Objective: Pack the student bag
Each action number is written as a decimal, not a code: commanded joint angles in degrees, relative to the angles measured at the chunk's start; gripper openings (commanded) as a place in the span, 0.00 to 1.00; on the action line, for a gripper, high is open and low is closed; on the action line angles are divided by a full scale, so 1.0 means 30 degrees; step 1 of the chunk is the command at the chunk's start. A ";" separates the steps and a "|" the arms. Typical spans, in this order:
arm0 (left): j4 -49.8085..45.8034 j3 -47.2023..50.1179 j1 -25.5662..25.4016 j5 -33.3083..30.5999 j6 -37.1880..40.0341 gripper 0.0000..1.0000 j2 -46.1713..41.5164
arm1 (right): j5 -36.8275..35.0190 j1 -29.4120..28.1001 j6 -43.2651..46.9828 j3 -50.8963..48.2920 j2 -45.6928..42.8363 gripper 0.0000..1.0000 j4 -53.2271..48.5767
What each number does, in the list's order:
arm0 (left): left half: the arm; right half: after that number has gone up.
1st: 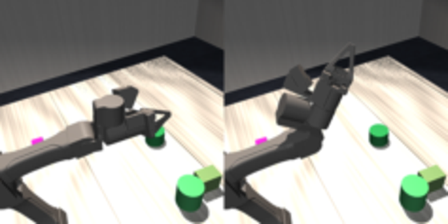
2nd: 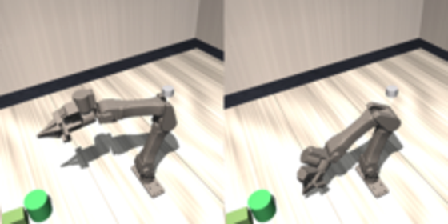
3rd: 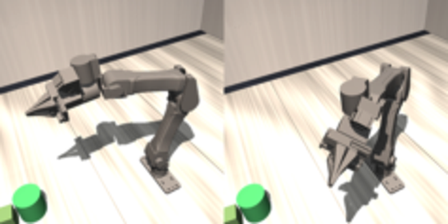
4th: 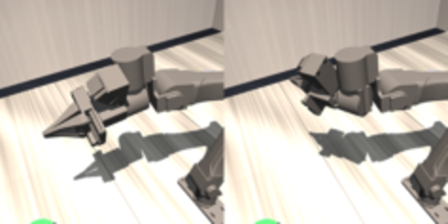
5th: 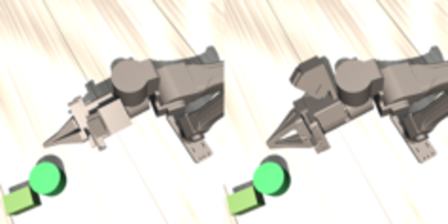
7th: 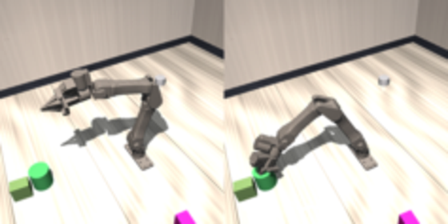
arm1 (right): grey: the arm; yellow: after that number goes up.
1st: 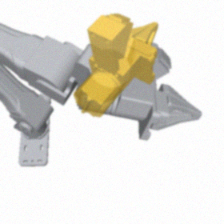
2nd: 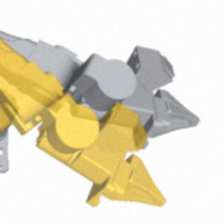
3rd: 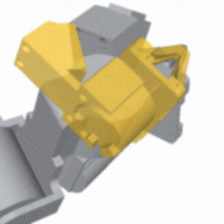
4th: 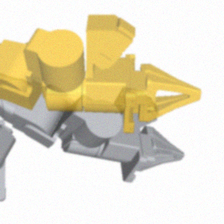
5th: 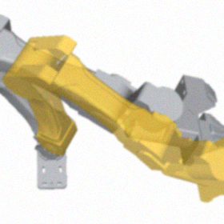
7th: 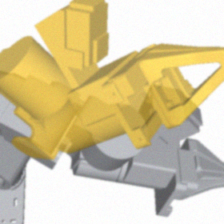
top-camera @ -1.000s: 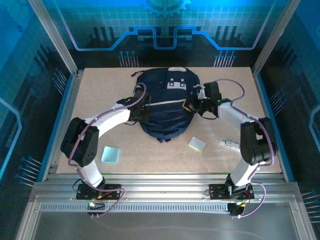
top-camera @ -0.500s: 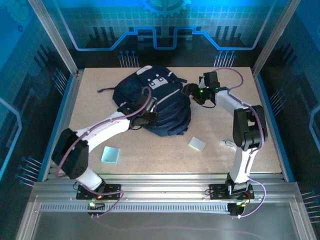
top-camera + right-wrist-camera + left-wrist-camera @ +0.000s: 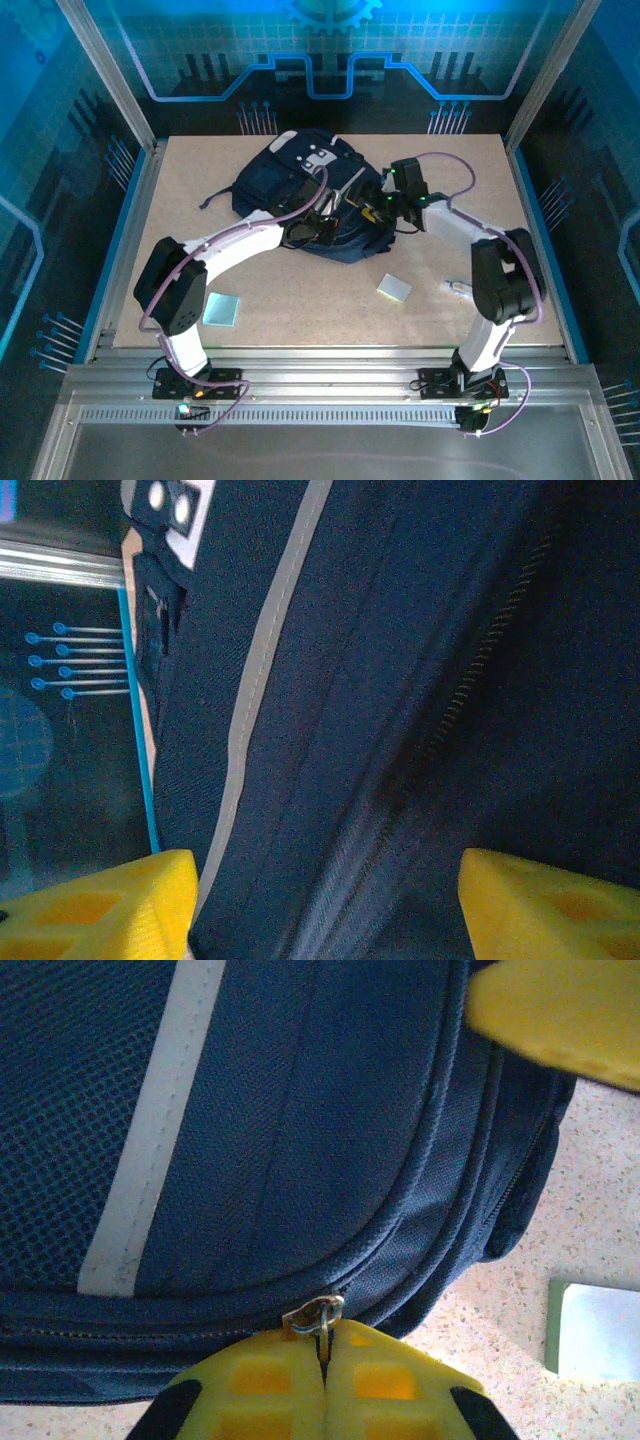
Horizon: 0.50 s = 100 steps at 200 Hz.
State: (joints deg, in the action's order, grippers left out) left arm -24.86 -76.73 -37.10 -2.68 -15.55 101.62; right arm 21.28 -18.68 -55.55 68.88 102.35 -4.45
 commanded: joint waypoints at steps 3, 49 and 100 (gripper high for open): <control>0.0409 0.0548 -0.0569 0.1371 0.1107 0.00 -0.0989 | -0.0333 -0.0537 -0.1057 0.1178 0.1712 0.47 0.1560; 0.0835 0.1884 -0.0216 -0.1330 0.1417 0.00 -0.1416 | -0.1492 -0.0189 -0.0965 0.0647 0.1831 0.00 0.1974; -0.0831 0.3467 0.3389 -0.3845 -0.0172 0.00 -0.1996 | -0.0881 0.0740 0.1332 0.1300 0.1190 0.00 -0.0332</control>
State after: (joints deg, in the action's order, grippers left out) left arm -23.00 -69.95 -33.52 -8.80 -13.56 99.11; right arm 20.47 -19.16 -56.23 70.96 108.22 -1.87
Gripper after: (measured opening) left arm 0.056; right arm 0.085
